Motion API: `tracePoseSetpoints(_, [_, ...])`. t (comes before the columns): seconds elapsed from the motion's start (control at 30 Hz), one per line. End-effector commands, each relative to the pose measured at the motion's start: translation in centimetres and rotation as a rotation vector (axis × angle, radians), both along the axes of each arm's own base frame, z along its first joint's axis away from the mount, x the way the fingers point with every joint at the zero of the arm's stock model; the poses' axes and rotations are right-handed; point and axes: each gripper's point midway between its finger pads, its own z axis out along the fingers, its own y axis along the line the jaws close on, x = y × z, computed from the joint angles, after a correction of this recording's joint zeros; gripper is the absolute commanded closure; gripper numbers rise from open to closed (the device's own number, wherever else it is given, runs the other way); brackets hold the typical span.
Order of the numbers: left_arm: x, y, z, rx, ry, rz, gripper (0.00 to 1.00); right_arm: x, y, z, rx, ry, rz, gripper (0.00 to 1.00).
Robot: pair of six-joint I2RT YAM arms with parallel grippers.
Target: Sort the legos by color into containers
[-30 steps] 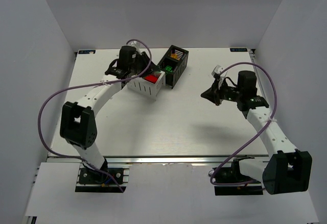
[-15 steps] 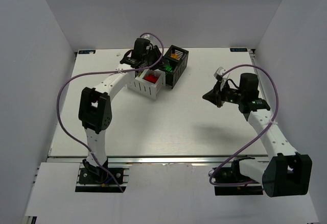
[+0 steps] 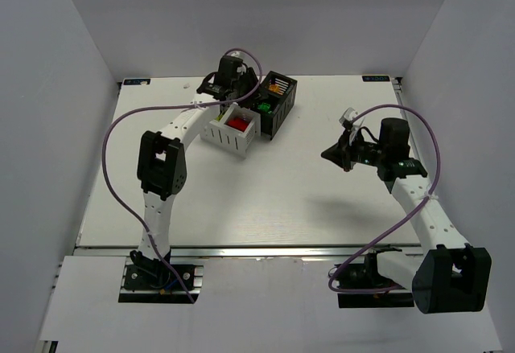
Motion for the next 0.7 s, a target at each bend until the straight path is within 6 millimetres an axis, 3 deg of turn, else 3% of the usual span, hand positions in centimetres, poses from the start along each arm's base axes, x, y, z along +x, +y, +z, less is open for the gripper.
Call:
tracePoseSetpoints(0.0, [0.2, -0.2, 2.8, 0.001, -0.052, -0.004, 0.46, -0.2, 0.1, 1.0, 0.016, -0.025, 0.017, 1.0])
tracePoseSetpoints(0.13, [0.3, -0.2, 4.6, -0.007, -0.08, -0.003, 0.46, -0.2, 0.1, 1.2, 0.014, -0.026, 0.017, 1.0])
tracePoseSetpoints(0.2, [0.1, 0.2, 6.6, -0.007, -0.116, 0.003, 0.46, -0.2, 0.1, 1.3, 0.01, -0.025, 0.018, 1.0])
tracePoseSetpoints(0.27, [-0.3, 0.7, 8.1, 0.013, -0.15, -0.001, 0.47, -0.1, 0.0, 1.4, 0.0, -0.032, 0.017, 0.87])
tracePoseSetpoints(0.33, [-1.6, 1.8, 10.8, 0.021, -0.202, 0.008, 0.48, -0.2, -0.1, 1.4, -0.008, -0.028, 0.016, 0.74])
tracePoseSetpoints(0.37, [-2.2, 2.2, 11.9, 0.027, -0.235, 0.006, 0.5, -0.1, -0.2, 1.5, -0.01, -0.029, 0.012, 0.58])
tracePoseSetpoints(0.4, [-3.2, 2.8, 10.1, 0.052, -0.208, 0.003, 0.5, -0.1, -0.2, 1.6, -0.012, -0.028, 0.01, 0.51])
tracePoseSetpoints(0.43, [-4.9, 3.7, 13.2, 0.04, -0.275, -0.005, 0.5, -0.1, -0.3, 1.5, -0.015, -0.021, 0.004, 0.23])
tracePoseSetpoints(0.47, [-5.7, 4.1, 14.0, 0.033, -0.309, -0.006, 0.49, 0.0, -0.4, 1.5, -0.018, -0.019, -0.006, 0.11])
tracePoseSetpoints(0.5, [-7.2, 4.7, 11.2, 0.058, -0.261, -0.014, 0.47, 0.1, -0.5, 1.7, -0.021, -0.019, -0.021, 0.11])
tracePoseSetpoints(0.53, [-9.0, 5.7, 13.7, 0.039, -0.316, -0.009, 0.44, 0.3, -0.8, 1.9, -0.028, -0.026, -0.045, 0.11])
tracePoseSetpoints(0.57, [-9.9, 6.2, 13.9, 0.033, -0.332, -0.004, 0.36, 0.3, -0.9, 2.1, -0.028, -0.03, -0.053, 0.11])
tracePoseSetpoints(0.6, [-11.2, 7.0, 11.3, 0.054, -0.29, 0.005, 0.3, 0.3, -1.0, 2.2, -0.03, -0.036, -0.063, 0.11])
tracePoseSetpoints(0.63, [-12.9, 7.9, 13.3, 0.027, -0.334, 0.019, 0.26, 0.5, -1.4, 2.6, -0.036, -0.055, -0.092, 0.11])
tracePoseSetpoints(0.67, [-13.7, 8.4, 13.5, 0.019, -0.352, 0.029, 0.22, 0.9, -1.5, 3.1, -0.014, -0.049, -0.13, 0.11])
